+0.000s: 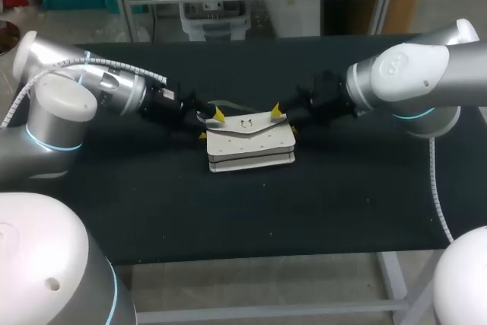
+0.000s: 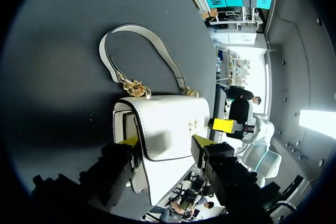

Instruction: Pick up the bag, open it, inspect its contents, close it, and place it on the opposite side

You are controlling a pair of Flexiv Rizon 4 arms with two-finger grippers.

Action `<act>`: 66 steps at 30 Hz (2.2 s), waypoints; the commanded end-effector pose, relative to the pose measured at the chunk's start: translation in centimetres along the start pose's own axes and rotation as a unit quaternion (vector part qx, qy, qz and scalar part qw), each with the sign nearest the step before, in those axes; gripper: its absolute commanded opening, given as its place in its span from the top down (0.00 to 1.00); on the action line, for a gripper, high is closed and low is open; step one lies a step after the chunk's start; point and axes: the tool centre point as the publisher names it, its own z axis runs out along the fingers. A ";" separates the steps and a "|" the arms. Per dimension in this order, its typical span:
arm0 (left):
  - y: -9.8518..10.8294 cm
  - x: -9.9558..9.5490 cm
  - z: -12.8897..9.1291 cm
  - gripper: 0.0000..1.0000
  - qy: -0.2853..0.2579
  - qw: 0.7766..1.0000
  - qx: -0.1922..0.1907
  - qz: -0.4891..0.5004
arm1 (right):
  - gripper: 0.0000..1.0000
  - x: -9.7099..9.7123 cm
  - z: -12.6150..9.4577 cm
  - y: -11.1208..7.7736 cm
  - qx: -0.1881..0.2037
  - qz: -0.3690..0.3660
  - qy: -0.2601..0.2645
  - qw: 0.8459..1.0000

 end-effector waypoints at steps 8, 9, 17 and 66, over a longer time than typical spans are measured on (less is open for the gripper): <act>-0.3 -0.7 0.3 1.00 0.009 1.000 0.003 -0.020 | 0.00 -0.6 0.4 -0.7 -0.002 0.009 -0.003 1.000; -0.4 -0.9 0.3 1.00 0.013 1.000 0.004 -0.023 | 0.01 -0.6 0.5 -0.7 -0.002 0.009 -0.003 1.000; -0.8 -1.4 0.2 0.88 0.012 0.999 0.007 -0.029 | 1.00 -0.6 0.5 -0.8 -0.001 0.008 -0.004 1.000; -3.1 -4.3 -7.6 0.00 -0.096 0.987 0.120 -0.050 | 1.00 -2.1 0.9 -3.1 0.043 -0.020 -0.030 0.998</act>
